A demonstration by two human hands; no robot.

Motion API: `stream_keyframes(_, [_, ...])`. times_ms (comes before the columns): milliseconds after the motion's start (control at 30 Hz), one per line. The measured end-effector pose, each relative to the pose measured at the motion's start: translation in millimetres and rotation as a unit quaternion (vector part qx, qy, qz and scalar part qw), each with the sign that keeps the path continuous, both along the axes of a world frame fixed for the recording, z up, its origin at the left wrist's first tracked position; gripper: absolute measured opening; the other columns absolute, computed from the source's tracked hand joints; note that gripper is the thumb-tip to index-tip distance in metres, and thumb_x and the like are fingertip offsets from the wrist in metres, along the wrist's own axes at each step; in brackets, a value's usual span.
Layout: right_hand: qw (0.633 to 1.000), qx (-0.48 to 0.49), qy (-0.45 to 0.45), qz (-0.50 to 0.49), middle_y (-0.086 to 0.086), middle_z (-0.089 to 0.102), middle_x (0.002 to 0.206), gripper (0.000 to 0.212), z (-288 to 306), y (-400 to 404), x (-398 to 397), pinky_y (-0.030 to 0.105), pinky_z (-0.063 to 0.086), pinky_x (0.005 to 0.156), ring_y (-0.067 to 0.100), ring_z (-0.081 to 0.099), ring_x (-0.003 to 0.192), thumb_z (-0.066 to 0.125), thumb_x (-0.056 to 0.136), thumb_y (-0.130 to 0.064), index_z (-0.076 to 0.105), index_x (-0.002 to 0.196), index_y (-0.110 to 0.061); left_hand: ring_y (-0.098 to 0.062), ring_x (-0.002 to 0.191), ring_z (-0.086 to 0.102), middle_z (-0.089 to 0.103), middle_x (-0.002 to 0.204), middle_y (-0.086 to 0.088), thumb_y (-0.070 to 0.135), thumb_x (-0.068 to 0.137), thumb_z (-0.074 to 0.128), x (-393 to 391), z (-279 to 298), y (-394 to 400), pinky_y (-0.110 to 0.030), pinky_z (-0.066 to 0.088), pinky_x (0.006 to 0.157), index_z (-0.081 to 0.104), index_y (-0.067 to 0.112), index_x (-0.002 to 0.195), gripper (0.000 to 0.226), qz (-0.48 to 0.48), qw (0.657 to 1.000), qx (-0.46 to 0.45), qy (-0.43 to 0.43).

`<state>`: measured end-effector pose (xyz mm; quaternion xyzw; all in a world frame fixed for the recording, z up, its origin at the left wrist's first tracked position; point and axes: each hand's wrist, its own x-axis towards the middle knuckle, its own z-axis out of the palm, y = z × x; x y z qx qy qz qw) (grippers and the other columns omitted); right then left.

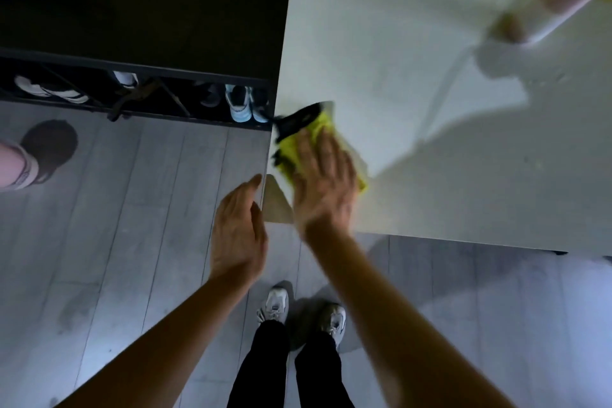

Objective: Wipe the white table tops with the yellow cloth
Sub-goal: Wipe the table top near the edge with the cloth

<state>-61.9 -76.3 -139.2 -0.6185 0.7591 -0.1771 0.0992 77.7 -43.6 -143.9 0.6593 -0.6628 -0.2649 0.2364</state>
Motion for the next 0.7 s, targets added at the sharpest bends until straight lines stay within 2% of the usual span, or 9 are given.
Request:
stream_keyframes(67, [0.998, 0.011, -0.018, 0.051, 0.003, 0.025, 0.164, 0.064, -2, 13, 30, 0.045, 0.013, 0.125, 0.023, 0.018, 0.153, 0.052, 0.099, -0.036, 0.027, 0.158, -0.03, -0.019, 0.132, 0.052, 0.058, 0.144, -0.014, 0.009, 0.106, 0.036, 7, 0, 2, -0.038, 0.045, 0.111, 0.048, 0.006, 0.149, 0.045, 0.03, 0.999, -0.006, 0.018])
stream_keyframes(133, [0.997, 0.016, -0.007, 0.079, 0.004, 0.025, 0.165, 0.062, -3, 20, 32, 0.043, 0.013, 0.125, 0.023, 0.018, 0.153, 0.048, 0.1, -0.04, 0.027, 0.158, -0.029, -0.023, 0.128, 0.054, 0.056, 0.14, -0.018, 0.004, 0.105, 0.04, 10, 2, 1, -0.038, 0.048, 0.107, 0.047, 0.002, 0.147, 0.042, 0.043, 0.998, -0.031, 0.028])
stream_keyframes(233, [0.995, 0.01, -0.009, 0.094, 0.003, 0.023, 0.165, 0.058, -3, 30, 9, 0.044, 0.014, 0.126, 0.021, 0.017, 0.153, 0.044, 0.102, -0.035, 0.026, 0.157, -0.029, -0.029, 0.129, 0.054, 0.054, 0.143, -0.02, 0.002, 0.102, 0.042, 2, 4, -5, -0.037, 0.047, 0.107, 0.046, -0.001, 0.147, 0.045, -0.007, 0.997, -0.07, -0.002])
stream_keyframes(333, [0.999, -0.004, 0.015, 0.033, 0.003, 0.024, 0.164, 0.063, -1, 48, -42, 0.045, 0.018, 0.124, 0.021, 0.019, 0.153, 0.055, 0.1, -0.032, 0.028, 0.157, -0.03, -0.036, 0.144, 0.045, 0.046, 0.157, -0.021, 0.009, 0.103, 0.042, -21, 1, -11, -0.054, 0.044, 0.116, 0.043, 0.0, 0.153, 0.051, -0.105, 0.99, -0.075, -0.055])
stream_keyframes(367, [1.0, -0.003, 0.023, 0.005, 0.004, 0.025, 0.164, 0.06, -2, 55, -68, 0.046, 0.02, 0.124, 0.022, 0.021, 0.152, 0.053, 0.101, -0.034, 0.03, 0.157, -0.032, -0.037, 0.149, 0.04, 0.042, 0.161, -0.02, 0.011, 0.104, 0.041, -29, -2, -11, -0.057, 0.041, 0.118, 0.042, 0.0, 0.154, 0.051, -0.135, 0.984, -0.078, -0.08])
stream_keyframes(467, [0.991, 0.015, 0.042, -0.124, 0.007, 0.031, 0.162, 0.054, -2, 70, -149, 0.048, 0.029, 0.118, 0.027, 0.031, 0.146, 0.034, 0.105, -0.046, 0.027, 0.157, -0.035, -0.035, 0.158, 0.024, 0.028, 0.169, -0.019, 0.022, 0.11, 0.03, -47, -13, -9, -0.053, 0.026, 0.128, 0.033, 0.0, 0.16, 0.055, -0.179, 0.968, -0.101, -0.143])
stream_keyframes(533, [0.976, 0.024, 0.033, -0.212, 0.007, 0.027, 0.164, 0.056, -1, 75, -185, 0.048, 0.025, 0.12, 0.027, 0.027, 0.149, 0.031, 0.106, -0.047, 0.018, 0.159, -0.035, -0.03, 0.162, 0.013, 0.017, 0.174, -0.015, 0.029, 0.111, 0.024, -50, -17, -7, -0.049, 0.017, 0.131, 0.021, 0.005, 0.165, 0.059, -0.177, 0.965, -0.09, -0.172])
stream_keyframes(633, [0.957, 0.028, 0.011, -0.29, 0.002, 0.016, 0.167, 0.056, 2, 69, -192, 0.047, 0.02, 0.122, 0.023, 0.017, 0.153, 0.028, 0.107, -0.045, 0.011, 0.16, -0.035, -0.026, 0.163, 0.007, 0.01, 0.175, -0.012, 0.033, 0.112, 0.019, -51, -17, -7, -0.047, 0.013, 0.132, 0.015, 0.008, 0.167, 0.06, -0.173, 0.964, -0.081, -0.184])
stream_keyframes(700, [0.955, 0.037, 0.003, -0.293, 0.002, 0.008, 0.169, 0.06, 5, 60, -168, 0.046, 0.019, 0.123, 0.023, 0.012, 0.154, 0.025, 0.105, -0.047, 0.006, 0.16, -0.035, -0.026, 0.163, 0.008, 0.013, 0.175, -0.011, 0.031, 0.111, 0.021, -54, -15, -8, -0.046, 0.013, 0.132, 0.017, 0.007, 0.166, 0.06, -0.166, 0.966, -0.081, -0.182])
